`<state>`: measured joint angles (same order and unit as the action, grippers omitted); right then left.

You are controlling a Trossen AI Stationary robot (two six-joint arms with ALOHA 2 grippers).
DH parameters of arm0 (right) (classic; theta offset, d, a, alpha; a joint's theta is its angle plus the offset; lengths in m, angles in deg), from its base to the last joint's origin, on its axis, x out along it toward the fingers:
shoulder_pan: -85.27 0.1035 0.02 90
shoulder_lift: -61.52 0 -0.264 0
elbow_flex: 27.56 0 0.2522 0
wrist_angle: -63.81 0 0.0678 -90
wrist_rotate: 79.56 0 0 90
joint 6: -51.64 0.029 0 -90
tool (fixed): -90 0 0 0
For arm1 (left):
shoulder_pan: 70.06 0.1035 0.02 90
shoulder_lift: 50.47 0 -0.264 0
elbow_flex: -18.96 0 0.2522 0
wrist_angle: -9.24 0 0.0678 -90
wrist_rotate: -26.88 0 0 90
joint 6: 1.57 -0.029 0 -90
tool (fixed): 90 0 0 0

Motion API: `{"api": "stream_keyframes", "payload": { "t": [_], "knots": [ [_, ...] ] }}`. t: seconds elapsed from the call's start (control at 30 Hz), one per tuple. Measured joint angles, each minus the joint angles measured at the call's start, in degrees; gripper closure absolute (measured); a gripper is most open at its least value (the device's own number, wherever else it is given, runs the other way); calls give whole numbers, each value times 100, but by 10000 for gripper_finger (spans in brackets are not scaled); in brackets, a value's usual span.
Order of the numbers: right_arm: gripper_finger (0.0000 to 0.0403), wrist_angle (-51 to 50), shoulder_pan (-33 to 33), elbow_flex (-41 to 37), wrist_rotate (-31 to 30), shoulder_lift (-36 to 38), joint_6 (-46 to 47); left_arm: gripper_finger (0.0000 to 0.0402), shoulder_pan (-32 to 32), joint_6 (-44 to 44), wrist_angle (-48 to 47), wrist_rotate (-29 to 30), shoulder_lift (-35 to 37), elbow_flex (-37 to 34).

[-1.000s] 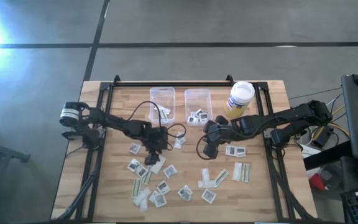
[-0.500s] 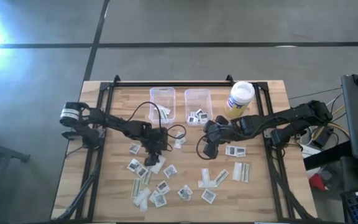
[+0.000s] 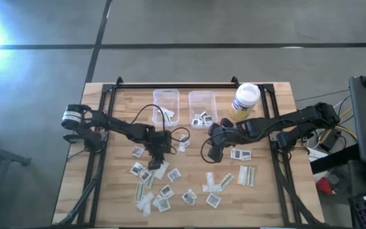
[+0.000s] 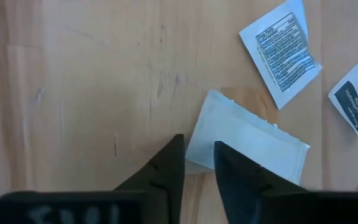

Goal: Pick & Place First Aid Supplies
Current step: Put the green bandage pack into the left transparent bin

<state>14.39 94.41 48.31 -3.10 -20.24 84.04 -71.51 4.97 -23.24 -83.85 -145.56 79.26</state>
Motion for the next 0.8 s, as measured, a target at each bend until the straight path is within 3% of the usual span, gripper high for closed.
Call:
{"api": "stream_keyframes", "payload": {
  "t": [0.33, 0.8],
  "knots": [
    [328, 0, 0, 0, 2, 0, -2, 397, 0, 321, -28, -179, -7, -9],
    [344, -11, 9, 2, 2, 0, -2, 401, -13, 496, -25, -879, 164, 53]
  ]
}}
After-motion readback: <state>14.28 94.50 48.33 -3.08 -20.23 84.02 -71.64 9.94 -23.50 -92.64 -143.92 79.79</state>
